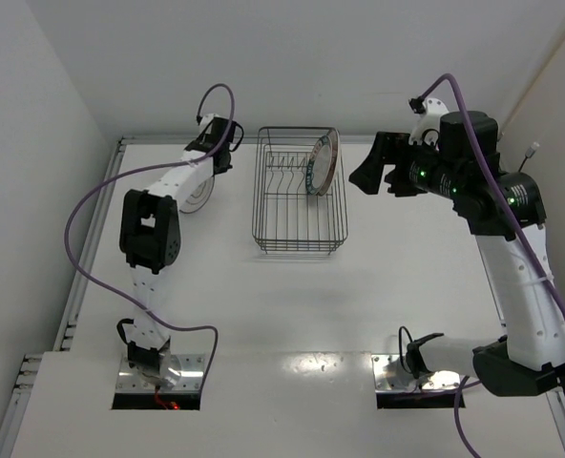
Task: Load the plates into the dish rack
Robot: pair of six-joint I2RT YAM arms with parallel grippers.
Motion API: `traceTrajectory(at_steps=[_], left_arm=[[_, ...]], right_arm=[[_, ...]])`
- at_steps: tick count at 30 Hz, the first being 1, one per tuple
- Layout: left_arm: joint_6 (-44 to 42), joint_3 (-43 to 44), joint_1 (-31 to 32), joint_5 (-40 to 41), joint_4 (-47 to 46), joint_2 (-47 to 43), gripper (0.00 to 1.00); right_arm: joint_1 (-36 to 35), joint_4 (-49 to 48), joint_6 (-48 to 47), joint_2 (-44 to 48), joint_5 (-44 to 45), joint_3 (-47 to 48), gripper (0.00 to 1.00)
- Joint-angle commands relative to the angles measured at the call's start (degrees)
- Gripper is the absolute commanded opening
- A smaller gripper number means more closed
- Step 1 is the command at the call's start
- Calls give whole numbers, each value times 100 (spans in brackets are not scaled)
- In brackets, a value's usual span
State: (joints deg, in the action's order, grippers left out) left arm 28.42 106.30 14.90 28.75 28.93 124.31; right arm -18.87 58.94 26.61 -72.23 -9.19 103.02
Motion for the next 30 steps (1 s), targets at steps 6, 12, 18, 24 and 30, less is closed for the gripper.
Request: traceTrajectory(at_steps=[6,12,18,24,30], left_arm=[[321,397,-22,-106,60,-478,0],[436,2243,-22,-642,482,-83,0],[953,2474,-22,-1292,-552,-372,0],[1682,2413,-22,-2808,-2333,-435,0],[2957,2660,180,-3991,-3541,120,0]], right_arm=[[24,-207,11,42,-21,-1,83],[24,-154,11,-11,-74,-1,83],[24,-154,-42,-64,-127,-1,83],[24,-102,-42,-11,-74,-63,83],[24,-49,-42,-11,-21,-116,83]])
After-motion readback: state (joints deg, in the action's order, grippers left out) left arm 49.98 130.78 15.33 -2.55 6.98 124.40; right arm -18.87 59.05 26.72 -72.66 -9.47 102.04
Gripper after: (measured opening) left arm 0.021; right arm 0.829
